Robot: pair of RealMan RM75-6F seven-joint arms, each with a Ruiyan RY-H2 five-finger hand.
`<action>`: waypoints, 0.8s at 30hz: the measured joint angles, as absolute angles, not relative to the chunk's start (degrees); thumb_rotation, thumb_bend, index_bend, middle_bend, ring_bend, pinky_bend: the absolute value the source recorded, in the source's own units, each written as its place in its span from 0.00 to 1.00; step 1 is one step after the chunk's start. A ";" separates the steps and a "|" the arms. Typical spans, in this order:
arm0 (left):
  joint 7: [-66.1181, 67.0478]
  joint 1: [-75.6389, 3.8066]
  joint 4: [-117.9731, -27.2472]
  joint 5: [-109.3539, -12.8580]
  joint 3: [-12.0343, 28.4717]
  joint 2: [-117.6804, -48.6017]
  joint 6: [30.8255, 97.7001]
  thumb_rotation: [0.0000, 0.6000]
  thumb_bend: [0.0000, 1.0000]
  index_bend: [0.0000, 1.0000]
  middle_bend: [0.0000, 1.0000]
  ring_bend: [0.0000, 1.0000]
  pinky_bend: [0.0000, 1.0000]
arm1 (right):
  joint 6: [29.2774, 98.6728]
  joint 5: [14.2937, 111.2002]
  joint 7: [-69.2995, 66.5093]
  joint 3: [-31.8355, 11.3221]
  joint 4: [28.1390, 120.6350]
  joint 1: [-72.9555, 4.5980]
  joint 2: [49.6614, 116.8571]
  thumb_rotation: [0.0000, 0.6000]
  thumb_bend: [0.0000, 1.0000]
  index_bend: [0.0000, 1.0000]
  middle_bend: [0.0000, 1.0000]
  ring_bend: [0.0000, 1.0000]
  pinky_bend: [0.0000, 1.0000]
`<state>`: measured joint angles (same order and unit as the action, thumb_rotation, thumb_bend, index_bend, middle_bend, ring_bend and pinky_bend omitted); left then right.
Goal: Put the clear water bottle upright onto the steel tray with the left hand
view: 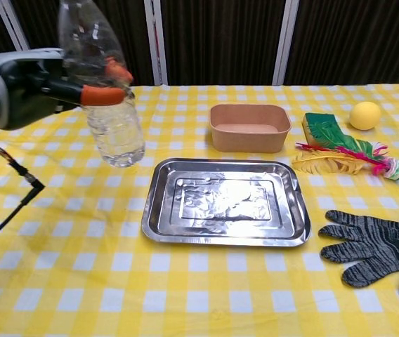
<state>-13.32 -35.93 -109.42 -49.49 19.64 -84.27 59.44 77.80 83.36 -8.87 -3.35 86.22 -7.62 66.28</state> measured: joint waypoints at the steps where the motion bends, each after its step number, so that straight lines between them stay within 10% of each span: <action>1: -12.25 -37.07 -108.31 -48.13 20.08 -86.04 59.61 1.00 0.43 0.50 0.45 0.00 0.00 | 77.75 83.39 -8.88 -3.34 86.17 -7.66 66.30 1.00 0.05 0.05 0.00 0.00 0.00; 24: -2.98 -47.77 -90.65 -43.71 20.53 -107.09 58.06 1.00 0.43 0.48 0.45 0.00 0.00 | 77.44 83.60 -10.09 -3.34 85.70 -7.84 66.24 1.00 0.05 0.05 0.00 0.00 0.00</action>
<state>-2.98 -47.77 -90.65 -43.71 20.53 -107.09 58.06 77.44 83.60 -10.09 -3.34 85.70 -7.84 66.24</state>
